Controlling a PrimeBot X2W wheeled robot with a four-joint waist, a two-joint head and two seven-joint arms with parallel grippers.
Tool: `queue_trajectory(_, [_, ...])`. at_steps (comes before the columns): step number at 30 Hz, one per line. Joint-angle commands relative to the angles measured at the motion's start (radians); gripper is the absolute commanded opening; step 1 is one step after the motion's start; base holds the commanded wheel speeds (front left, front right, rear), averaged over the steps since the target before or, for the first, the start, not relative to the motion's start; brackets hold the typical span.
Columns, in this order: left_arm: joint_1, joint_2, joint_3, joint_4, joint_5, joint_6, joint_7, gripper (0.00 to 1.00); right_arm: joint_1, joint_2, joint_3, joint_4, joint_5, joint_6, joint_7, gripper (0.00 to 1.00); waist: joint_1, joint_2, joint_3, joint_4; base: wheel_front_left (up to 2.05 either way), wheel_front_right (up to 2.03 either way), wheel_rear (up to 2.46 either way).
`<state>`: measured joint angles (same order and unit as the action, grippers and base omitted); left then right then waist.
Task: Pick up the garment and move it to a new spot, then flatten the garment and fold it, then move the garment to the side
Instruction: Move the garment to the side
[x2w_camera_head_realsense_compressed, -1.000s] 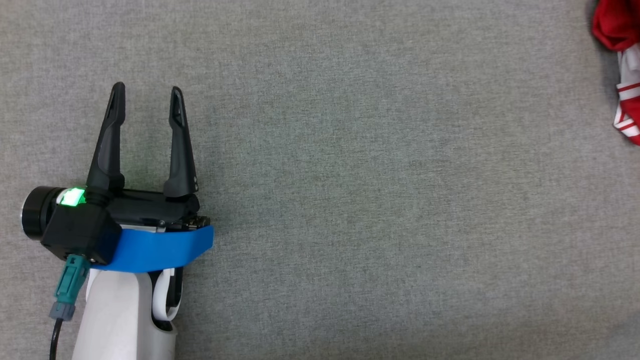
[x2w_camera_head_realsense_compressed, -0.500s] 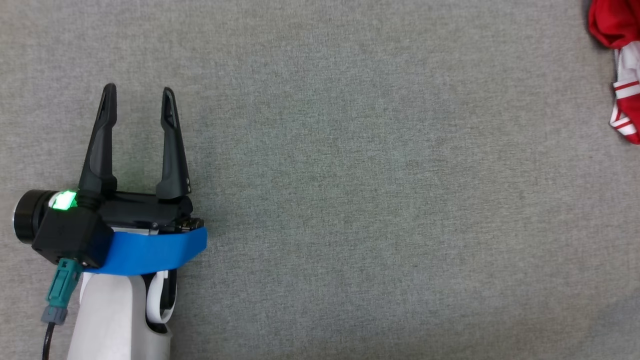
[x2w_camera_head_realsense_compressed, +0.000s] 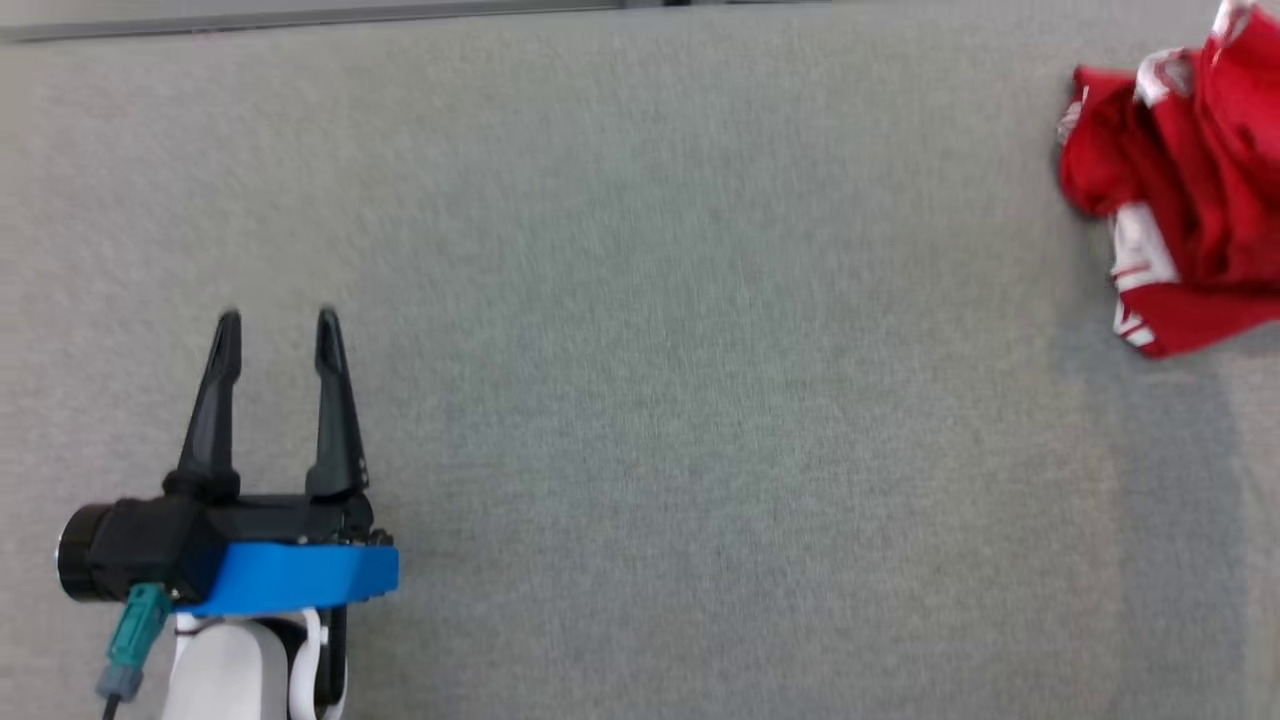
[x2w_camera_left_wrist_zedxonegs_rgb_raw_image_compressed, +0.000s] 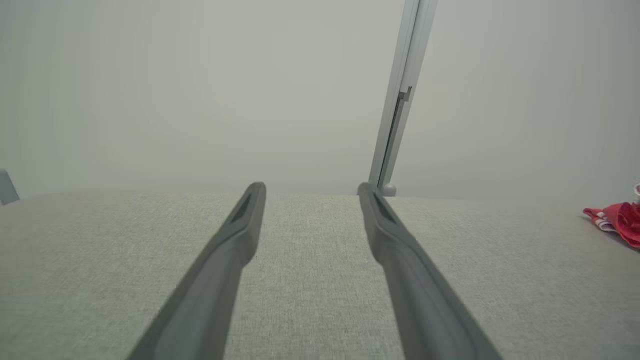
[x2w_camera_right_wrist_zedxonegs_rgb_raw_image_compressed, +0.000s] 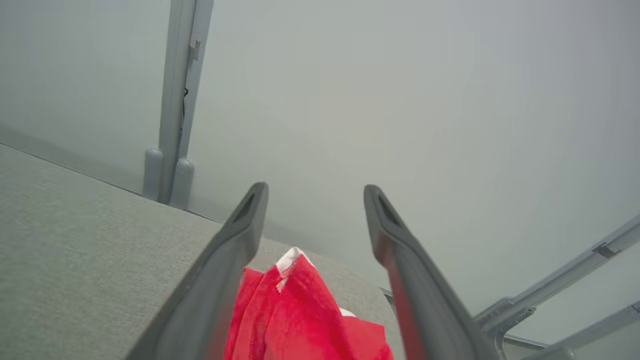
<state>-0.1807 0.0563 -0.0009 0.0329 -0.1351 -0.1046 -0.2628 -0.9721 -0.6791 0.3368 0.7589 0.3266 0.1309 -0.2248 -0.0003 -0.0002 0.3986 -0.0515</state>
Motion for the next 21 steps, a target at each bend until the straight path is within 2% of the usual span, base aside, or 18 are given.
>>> queue_trajectory(1, [0.026, 0.000, 0.012, 0.010, -0.006, 0.006, -0.002, 1.00, 0.050, 0.046, -0.007, -0.031, 0.002, 0.000, -0.017, 1.00, 0.0003, 0.0002, -0.058, -0.016, 0.00, 0.00, 0.00])
queue_trajectory(9, [0.115, -0.003, 0.023, 0.051, -0.016, 0.007, -0.002, 1.00, 0.264, 0.185, -0.016, -0.166, -0.003, 0.000, -0.036, 1.00, 0.0003, 0.0002, -0.209, 0.033, 0.00, 0.00, 0.00])
queue_trajectory(14, [0.171, -0.004, 0.031, 0.066, -0.022, 0.009, -0.002, 1.00, 0.413, 0.238, -0.042, -0.250, -0.014, 0.000, -0.033, 1.00, 0.0003, 0.0002, -0.280, 0.050, 0.00, 0.00, 0.00])
queue_trajectory(21, [0.231, -0.005, 0.022, 0.084, -0.020, 0.012, -0.002, 1.00, 0.651, 0.307, -0.162, -0.400, -0.029, 0.000, 0.004, 1.00, 0.0003, 0.0002, -0.341, 0.057, 0.00, 0.00, 0.00])
